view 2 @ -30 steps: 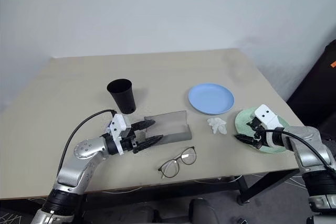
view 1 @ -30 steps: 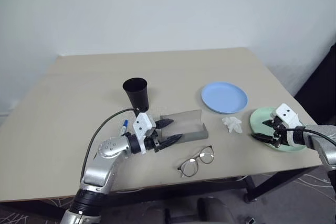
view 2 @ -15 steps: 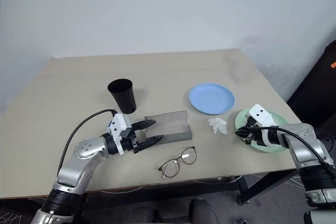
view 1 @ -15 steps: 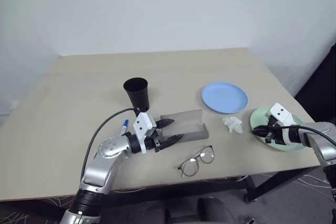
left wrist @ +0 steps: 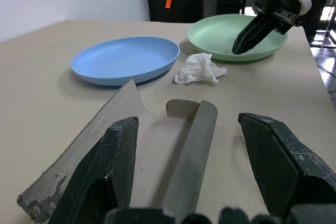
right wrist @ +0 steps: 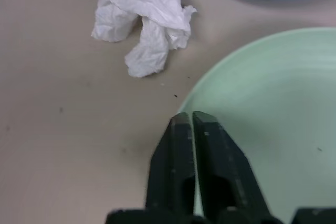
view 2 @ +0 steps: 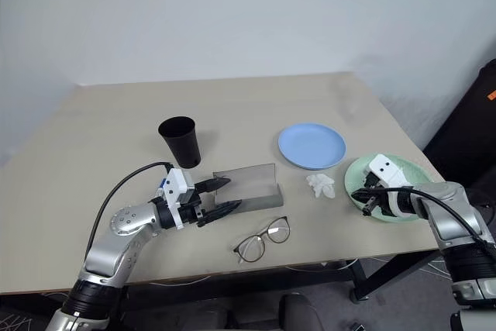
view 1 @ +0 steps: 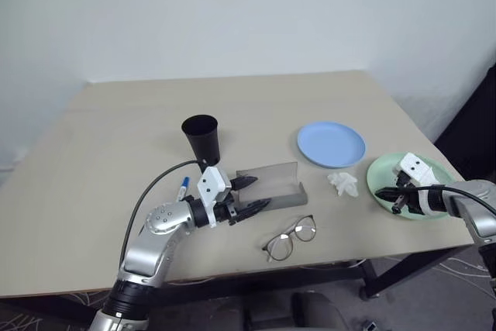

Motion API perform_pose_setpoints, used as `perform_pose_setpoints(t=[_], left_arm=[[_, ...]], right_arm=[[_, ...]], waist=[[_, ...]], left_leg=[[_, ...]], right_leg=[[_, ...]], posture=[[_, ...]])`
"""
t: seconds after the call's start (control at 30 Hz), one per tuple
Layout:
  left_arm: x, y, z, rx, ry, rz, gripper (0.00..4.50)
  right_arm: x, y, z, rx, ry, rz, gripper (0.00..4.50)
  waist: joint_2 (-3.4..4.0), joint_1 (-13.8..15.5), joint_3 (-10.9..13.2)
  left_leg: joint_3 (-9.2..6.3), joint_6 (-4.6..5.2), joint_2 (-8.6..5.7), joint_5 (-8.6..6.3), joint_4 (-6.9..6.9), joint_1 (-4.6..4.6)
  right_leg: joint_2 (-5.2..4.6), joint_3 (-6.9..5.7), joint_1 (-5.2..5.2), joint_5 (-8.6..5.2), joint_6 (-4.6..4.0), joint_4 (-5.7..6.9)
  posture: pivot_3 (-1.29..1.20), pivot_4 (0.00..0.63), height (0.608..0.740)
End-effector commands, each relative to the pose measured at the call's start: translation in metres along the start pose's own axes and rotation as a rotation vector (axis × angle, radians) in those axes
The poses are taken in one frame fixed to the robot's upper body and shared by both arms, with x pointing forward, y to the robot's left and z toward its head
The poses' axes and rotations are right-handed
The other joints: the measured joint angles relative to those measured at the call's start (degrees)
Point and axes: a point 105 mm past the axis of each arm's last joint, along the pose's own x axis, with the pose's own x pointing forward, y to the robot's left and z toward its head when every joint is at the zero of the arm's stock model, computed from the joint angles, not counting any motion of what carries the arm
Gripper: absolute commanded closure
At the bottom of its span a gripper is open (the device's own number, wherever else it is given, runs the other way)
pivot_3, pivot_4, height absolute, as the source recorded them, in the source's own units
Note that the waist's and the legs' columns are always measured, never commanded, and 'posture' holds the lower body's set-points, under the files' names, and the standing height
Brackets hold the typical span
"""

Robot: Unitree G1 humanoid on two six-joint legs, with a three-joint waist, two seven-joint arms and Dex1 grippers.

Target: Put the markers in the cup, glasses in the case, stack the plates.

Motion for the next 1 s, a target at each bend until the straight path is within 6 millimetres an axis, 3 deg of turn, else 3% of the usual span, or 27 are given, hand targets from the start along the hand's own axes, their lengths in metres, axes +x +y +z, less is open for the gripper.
perform_pose_setpoints(t=[0.03, 0.07, 0.63, 1.0], left_arm=[[0.003, 0.0, 0.011, 0.036, -0.033, -0.005, 1.28], [0.003, 0.0, 0.011, 0.036, -0.033, -0.005, 1.28], [0.002, 0.001, 0.009, 0.034, -0.03, -0.001, 1.28], [0.004, -0.001, 0.009, 0.033, -0.03, -0.008, 1.28]], right_arm=[[-0.01, -0.009, 0.016, -0.059, -0.021, -0.047, 3.21], [-0.01, -0.01, 0.017, -0.058, -0.018, -0.054, 2.92], [-0.021, -0.003, 0.027, -0.06, 0.007, -0.01, 2.92], [-0.009, 0.009, 0.007, -0.056, 0.105, 0.0, 2.92]], waist=[[0.0, -0.01, 0.0], [0.0, -0.02, 0.0], [0.0, 0.01, 0.0], [-0.01, 0.0, 0.01]], left_leg=[[0.0, 0.0, 0.01, 0.0, 0.0, 0.0], [0.01, -0.01, 0.01, 0.0, 0.0, 0.01], [0.0, -0.03, 0.0, -0.02, 0.0, -0.01], [0.01, -0.09, -0.01, -0.05, 0.0, -0.02]], right_leg=[[0.0, 0.0, 0.0, 0.0, 0.0, 0.0], [0.01, 0.0, 0.0, 0.0, 0.0, 0.0], [-0.01, 0.0, -0.02, 0.0, 0.0, 0.0], [-0.02, -0.01, -0.03, 0.0, 0.0, 0.0]], posture=[[0.0, 0.0, 0.74], [0.0, 0.0, 0.74], [0.0, 0.0, 0.74], [0.0, 0.0, 0.74]])
